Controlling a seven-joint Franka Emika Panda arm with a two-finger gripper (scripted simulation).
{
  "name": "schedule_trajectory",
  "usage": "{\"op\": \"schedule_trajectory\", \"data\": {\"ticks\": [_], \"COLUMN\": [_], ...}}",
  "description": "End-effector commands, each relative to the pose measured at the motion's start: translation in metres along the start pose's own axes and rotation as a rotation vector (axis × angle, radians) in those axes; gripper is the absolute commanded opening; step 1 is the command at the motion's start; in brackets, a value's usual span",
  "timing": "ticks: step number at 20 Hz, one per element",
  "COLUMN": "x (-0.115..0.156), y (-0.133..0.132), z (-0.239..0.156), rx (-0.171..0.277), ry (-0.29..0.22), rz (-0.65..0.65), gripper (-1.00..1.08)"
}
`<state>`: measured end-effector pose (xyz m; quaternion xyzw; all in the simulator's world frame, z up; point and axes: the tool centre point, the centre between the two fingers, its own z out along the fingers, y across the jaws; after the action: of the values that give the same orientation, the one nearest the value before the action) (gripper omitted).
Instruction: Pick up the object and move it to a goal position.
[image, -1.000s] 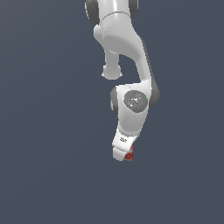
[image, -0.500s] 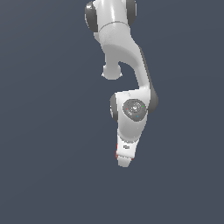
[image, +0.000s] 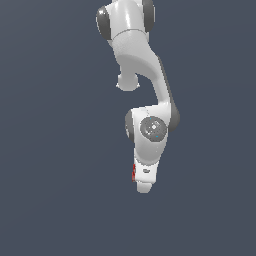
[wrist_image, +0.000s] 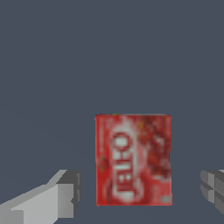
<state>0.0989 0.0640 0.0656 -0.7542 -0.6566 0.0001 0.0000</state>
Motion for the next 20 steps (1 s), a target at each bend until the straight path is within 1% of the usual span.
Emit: {"op": "schedule_trajectory", "data": {"ticks": [1, 6, 13, 19, 20], "x": [0.000, 0.000, 0.000, 0.000, 0.000], "y": [0.000, 0.000, -0.001, 0.000, 0.000], "z": [0.000, 0.010, 0.045, 0.050, 0.050], "rx": [0.000, 0.000, 0.000, 0.000, 0.000], "ry": [0.000, 0.000, 0.000, 0.000, 0.000], "rz": [0.000, -0.001, -0.005, -0.005, -0.005], "gripper": [1.00, 1.00, 1.00, 1.00, -1.00]}}
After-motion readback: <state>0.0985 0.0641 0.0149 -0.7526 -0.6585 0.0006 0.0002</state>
